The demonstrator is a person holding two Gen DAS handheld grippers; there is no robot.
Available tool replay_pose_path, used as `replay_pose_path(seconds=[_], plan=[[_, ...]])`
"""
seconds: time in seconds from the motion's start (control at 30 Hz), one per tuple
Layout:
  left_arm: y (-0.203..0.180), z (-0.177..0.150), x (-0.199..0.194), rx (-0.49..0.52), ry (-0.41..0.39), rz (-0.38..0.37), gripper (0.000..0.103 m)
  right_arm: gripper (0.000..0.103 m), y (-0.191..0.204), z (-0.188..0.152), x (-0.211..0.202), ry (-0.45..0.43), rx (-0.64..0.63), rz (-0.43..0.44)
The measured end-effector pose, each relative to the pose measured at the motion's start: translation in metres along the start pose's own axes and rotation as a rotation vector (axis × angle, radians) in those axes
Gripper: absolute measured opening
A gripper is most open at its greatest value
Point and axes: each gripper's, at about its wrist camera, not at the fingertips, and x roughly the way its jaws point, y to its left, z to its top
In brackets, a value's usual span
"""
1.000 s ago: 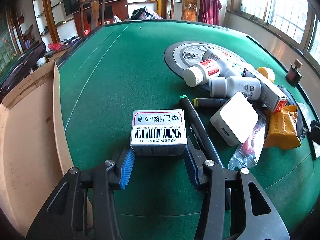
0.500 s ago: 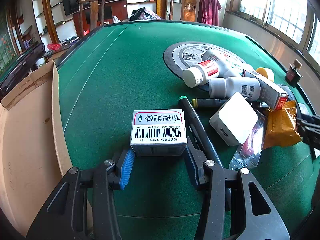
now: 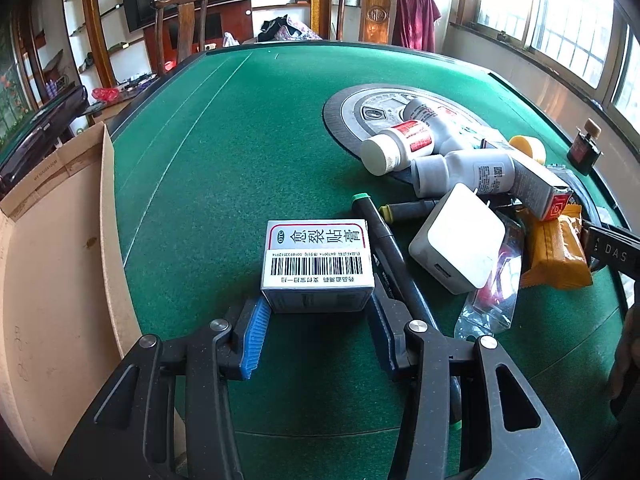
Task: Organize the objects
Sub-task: 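Grasp the black snack bag with the right gripper while the left gripper holds the medicine box, then carry the medicine box and black bag over the cardboard box with both grippers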
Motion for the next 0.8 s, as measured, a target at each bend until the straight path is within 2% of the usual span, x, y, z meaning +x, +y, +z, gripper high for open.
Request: replay_pose_path(seconds=[0.1, 0.27, 0.43, 0.57, 0.8], plan=[[0.000, 0.000, -0.002, 0.000, -0.010, -0.006, 0.045, 0.043, -0.006, 0.003, -0.007, -0.039, 0.027, 0.015], [-0.001, 0.000, -0.009, 0.001, -0.049, -0.010, 0.045, 0.043, -0.007, 0.006, -0.032, -0.181, 0.037, -0.020], [-0.004, 0.000, -0.018, 0.013, -0.097, -0.001, 0.045, 0.043, -0.004, 0.007, -0.047, -0.272, 0.033, -0.002], [0.001, 0.001, -0.026, -0.001, -0.132, -0.003, 0.045, 0.043, 0.003, 0.006, -0.058, -0.320, 0.013, 0.089], [0.014, -0.012, -0.065, -0.047, -0.178, -0.018, 0.045, 0.043, 0.038, -0.013, -0.074, -0.311, -0.026, 0.220]])
